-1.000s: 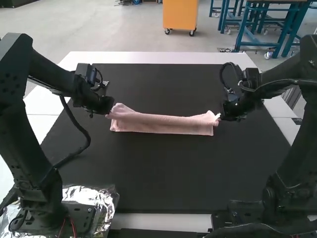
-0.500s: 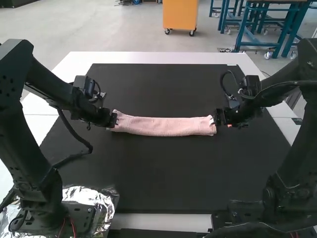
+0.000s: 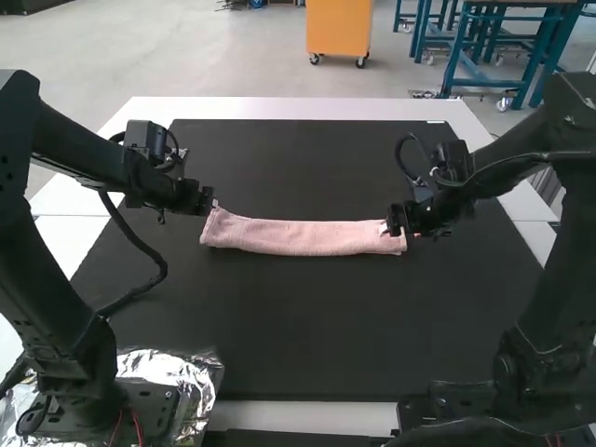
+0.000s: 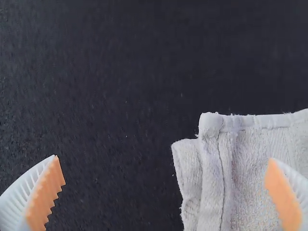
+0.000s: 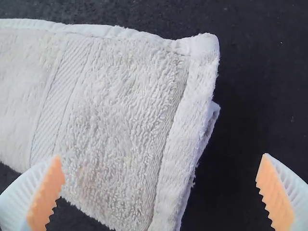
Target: Fold the towel.
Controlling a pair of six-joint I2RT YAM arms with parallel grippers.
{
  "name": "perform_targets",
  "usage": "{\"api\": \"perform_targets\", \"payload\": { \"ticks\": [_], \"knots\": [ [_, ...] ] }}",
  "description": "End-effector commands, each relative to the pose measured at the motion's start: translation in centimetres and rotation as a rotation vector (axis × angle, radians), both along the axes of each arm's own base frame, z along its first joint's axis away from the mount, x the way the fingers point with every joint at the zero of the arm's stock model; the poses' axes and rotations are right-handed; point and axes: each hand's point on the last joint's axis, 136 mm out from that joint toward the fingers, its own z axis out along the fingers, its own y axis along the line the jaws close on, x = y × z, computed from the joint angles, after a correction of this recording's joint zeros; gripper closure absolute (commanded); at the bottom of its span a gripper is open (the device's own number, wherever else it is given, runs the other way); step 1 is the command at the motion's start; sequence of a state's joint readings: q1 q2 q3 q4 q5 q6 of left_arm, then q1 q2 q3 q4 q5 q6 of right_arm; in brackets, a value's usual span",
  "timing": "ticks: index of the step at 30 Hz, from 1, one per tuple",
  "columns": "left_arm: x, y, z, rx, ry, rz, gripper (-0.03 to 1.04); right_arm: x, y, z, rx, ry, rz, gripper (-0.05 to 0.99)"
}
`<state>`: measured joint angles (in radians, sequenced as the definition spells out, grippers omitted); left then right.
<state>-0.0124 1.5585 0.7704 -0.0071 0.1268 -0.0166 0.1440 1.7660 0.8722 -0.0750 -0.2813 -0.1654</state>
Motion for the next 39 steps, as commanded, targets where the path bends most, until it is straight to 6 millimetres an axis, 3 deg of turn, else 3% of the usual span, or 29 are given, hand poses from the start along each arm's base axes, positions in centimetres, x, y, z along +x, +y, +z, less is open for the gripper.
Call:
{"api": "perform_targets", "payload": {
  "ticks": [1,6,8,9,10,12,16,22,25,32,39],
  "knots": [
    [1.1,0.2,3.0,-0.008,-0.077,0.016,0.04,1.2,0.2,-0.1,-0.003,-0.014,-0.012,0.02],
    [1.0,0.0,3.4,-0.009,-0.088,0.011,0.04,2.0,1.0,-0.9,-0.007,-0.013,0.003,0.03],
    [0.9,0.0,3.3,-0.011,-0.084,0.011,0.04,2.0,1.4,-1.2,-0.006,-0.004,0.012,0.11],
    [0.8,0.0,3.1,-0.011,-0.081,0.011,0.04,1.9,1.6,-1.3,-0.003,0.0,0.019,0.22],
    [0.6,0.0,2.9,-0.01,-0.075,0.011,0.04,1.7,2.0,-1.3,0.016,0.006,0.032,0.41],
    [0.5,0.0,2.6,-0.01,-0.072,0.011,0.04,1.4,2.7,-1.1,0.05,0.01,0.059,0.98],
    [0.2,0.2,2.3,-0.009,-0.069,0.015,0.04,0.7,1.5,-0.7,0.057,0.047,0.033,0.96],
    [0.6,0.1,2.7,-0.012,-0.087,0.015,0.04,3.3,-5.4,4.6,0.062,-0.096,-0.106,0.96],
    [0.8,0.0,2.9,-0.012,-0.1,0.012,0.04,3.1,-6.6,5.7,0.076,-0.118,-0.118,0.96],
    [0.7,-0.5,2.9,-0.023,-0.1,0.012,0.04,1.0,-5.8,1.6,0.072,-0.034,-0.096,0.95],
    [0.5,-0.6,2.6,-0.024,-0.091,0.011,0.04,2.3,-6.5,0.8,0.053,-0.066,-0.122,0.95]
  ]
}}
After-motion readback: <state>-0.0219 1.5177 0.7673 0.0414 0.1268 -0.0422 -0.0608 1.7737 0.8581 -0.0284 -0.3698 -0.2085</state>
